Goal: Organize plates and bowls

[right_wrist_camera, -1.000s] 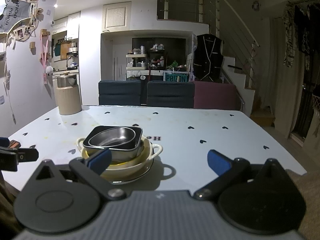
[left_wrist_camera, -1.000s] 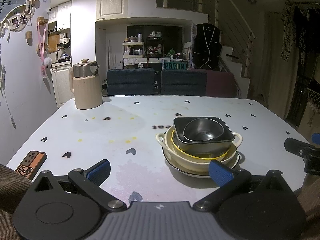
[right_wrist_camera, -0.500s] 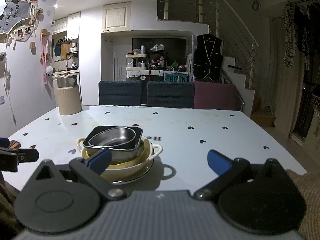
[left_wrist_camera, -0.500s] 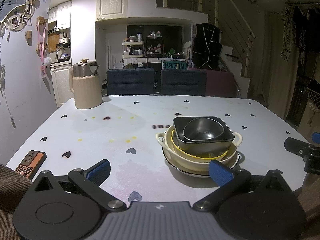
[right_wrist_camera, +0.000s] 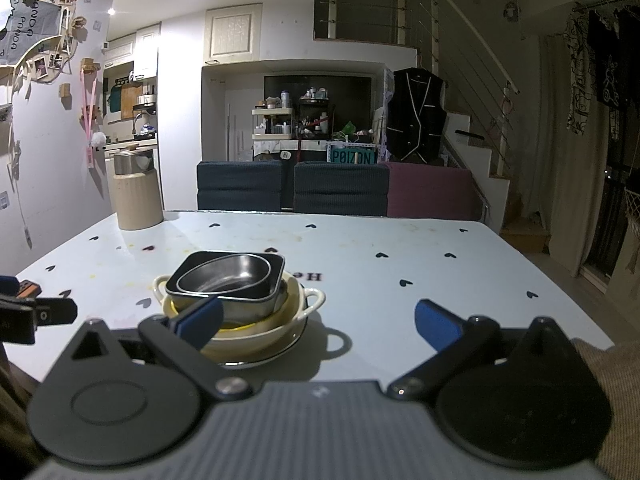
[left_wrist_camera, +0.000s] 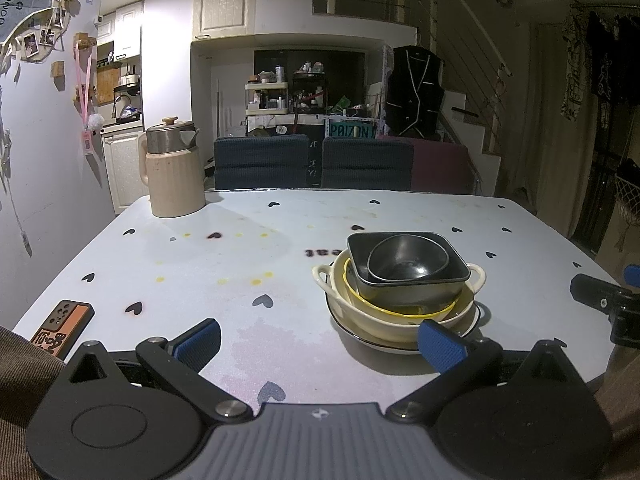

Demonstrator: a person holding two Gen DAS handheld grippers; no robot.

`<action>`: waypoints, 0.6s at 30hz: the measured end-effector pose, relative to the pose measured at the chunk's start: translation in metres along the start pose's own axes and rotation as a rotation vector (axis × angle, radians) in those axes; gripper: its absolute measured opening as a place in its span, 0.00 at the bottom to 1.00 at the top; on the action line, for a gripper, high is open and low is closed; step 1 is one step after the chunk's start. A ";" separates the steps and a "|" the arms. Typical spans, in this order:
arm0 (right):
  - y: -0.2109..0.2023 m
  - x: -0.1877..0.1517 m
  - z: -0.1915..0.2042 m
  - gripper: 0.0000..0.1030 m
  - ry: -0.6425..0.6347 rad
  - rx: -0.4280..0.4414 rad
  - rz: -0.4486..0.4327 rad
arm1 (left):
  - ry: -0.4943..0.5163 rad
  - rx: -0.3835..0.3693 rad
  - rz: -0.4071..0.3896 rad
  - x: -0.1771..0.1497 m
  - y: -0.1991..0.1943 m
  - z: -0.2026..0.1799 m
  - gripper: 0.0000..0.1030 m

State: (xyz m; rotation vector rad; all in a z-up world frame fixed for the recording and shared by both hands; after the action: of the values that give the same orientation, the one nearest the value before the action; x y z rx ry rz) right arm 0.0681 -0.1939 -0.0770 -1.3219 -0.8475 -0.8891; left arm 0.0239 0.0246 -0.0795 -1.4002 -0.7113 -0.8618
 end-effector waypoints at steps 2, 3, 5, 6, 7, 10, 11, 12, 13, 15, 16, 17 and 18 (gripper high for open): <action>0.000 0.000 0.000 1.00 0.000 0.000 0.000 | 0.001 -0.001 0.000 0.000 0.000 0.000 1.00; -0.001 0.000 0.000 1.00 -0.001 0.000 0.000 | 0.002 0.000 0.000 -0.001 0.000 0.000 1.00; 0.000 0.000 0.001 1.00 0.000 0.000 0.000 | 0.001 0.000 0.000 0.000 0.000 0.000 1.00; -0.001 -0.001 0.001 1.00 0.000 0.000 0.000 | 0.001 0.000 0.000 0.000 0.000 0.000 1.00; -0.001 -0.001 0.001 1.00 0.000 0.000 0.000 | 0.001 -0.001 -0.001 0.000 0.000 0.000 1.00; 0.000 0.000 0.001 1.00 0.000 0.000 0.000 | 0.006 0.003 -0.005 -0.001 -0.001 -0.001 1.00; 0.000 0.000 0.001 1.00 0.000 0.000 0.000 | 0.012 0.009 -0.007 -0.001 -0.001 -0.002 1.00; -0.001 -0.001 0.001 1.00 0.000 -0.001 0.000 | 0.021 0.014 -0.009 0.000 -0.001 -0.002 1.00; 0.000 0.000 0.001 1.00 0.000 -0.001 0.000 | 0.027 0.018 -0.009 0.000 -0.001 -0.003 1.00; -0.001 -0.001 0.001 1.00 0.000 -0.001 0.000 | 0.028 0.016 -0.007 0.001 0.000 -0.003 1.00; 0.000 -0.001 0.001 1.00 0.000 -0.001 0.000 | 0.025 0.015 -0.006 0.001 0.000 -0.003 1.00; 0.000 -0.001 0.001 1.00 0.000 0.000 0.000 | 0.022 0.015 -0.004 0.001 0.000 -0.002 1.00; -0.001 -0.001 0.001 1.00 0.000 0.000 -0.001 | 0.017 0.015 -0.003 0.001 0.000 -0.001 1.00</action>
State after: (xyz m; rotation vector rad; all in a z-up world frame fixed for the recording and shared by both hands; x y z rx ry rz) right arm 0.0673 -0.1930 -0.0773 -1.3218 -0.8476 -0.8898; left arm 0.0245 0.0233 -0.0785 -1.3771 -0.7057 -0.8688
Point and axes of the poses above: each gripper's, at about its wrist camera, not at the fingertips, and y roughly the way its jaws point, z to its left, x to its top, the point moved 8 cm from there along y, roughly the way its jaws point, and after that the axes turned 5 degrees about y, right-handed, at the moved point
